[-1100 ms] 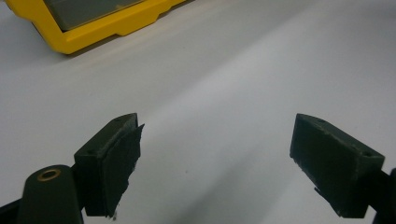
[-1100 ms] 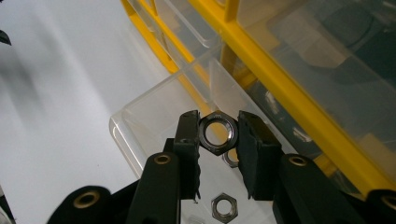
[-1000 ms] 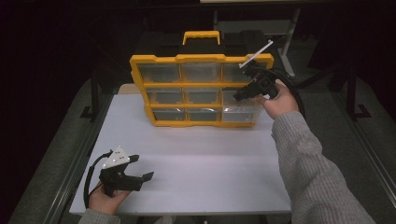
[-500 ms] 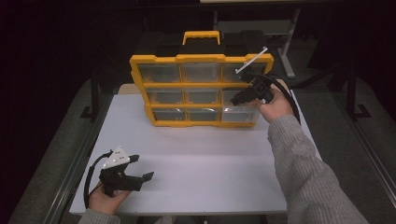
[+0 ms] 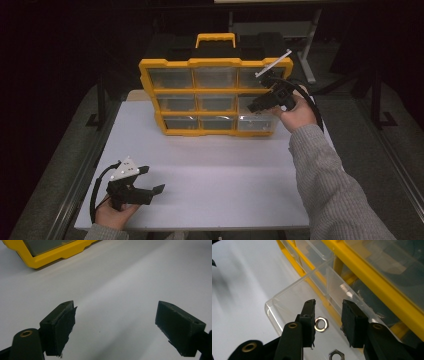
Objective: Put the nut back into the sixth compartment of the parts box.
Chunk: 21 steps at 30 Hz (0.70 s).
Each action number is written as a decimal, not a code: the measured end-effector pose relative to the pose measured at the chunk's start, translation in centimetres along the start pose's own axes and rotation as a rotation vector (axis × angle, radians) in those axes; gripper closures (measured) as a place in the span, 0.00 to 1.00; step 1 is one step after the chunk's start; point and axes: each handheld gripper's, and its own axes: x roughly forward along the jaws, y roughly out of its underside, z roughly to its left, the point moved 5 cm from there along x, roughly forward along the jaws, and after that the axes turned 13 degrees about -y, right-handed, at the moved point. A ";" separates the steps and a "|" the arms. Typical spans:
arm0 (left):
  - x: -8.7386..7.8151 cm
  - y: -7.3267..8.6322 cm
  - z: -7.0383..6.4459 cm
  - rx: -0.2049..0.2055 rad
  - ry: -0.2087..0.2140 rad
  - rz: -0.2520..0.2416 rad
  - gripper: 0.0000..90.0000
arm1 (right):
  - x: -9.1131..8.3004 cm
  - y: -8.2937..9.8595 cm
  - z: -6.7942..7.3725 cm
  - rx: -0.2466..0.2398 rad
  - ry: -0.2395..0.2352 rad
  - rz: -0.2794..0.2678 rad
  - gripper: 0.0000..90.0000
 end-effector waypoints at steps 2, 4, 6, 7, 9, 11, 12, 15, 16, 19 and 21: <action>0.0 0.0 0.0 -0.001 0.000 0.000 0.18 | -0.4 0.0 0.2 0.002 -0.004 -0.013 0.67; 0.0 0.0 0.0 0.003 -0.001 0.000 0.18 | -0.9 0.1 0.4 0.000 -0.003 -0.023 0.67; 0.0 0.0 0.0 0.006 -0.001 0.000 0.18 | -1.3 0.2 0.6 -0.003 -0.006 -0.033 0.66; 0.0 0.0 0.0 0.010 -0.001 -0.001 0.18 | -1.5 0.3 0.6 -0.003 -0.008 -0.036 0.66; 0.0 0.0 0.0 0.010 -0.001 -0.002 0.18 | -2.0 0.5 0.7 0.000 -0.009 -0.043 0.65; 0.0 0.0 0.0 0.005 -0.001 0.000 0.18 | -2.4 0.7 0.7 -0.001 -0.008 -0.055 0.64; 0.0 0.0 0.0 0.002 -0.001 0.001 0.18 | -2.6 0.7 0.9 0.003 -0.010 -0.059 0.63; 0.0 0.0 0.0 0.005 -0.003 -0.001 0.18 | -3.2 1.0 1.1 -0.004 -0.003 -0.066 0.61; 0.0 0.0 0.1 0.005 -0.003 -0.002 0.18 | -3.4 1.1 1.3 -0.002 -0.001 -0.070 0.60; 0.0 0.0 0.0 0.000 -0.003 -0.003 0.18 | -3.9 1.4 1.7 -0.016 -0.002 -0.077 0.59; 0.0 -0.1 0.0 0.006 -0.004 -0.003 0.18 | -4.1 1.6 2.0 -0.017 0.000 -0.084 0.58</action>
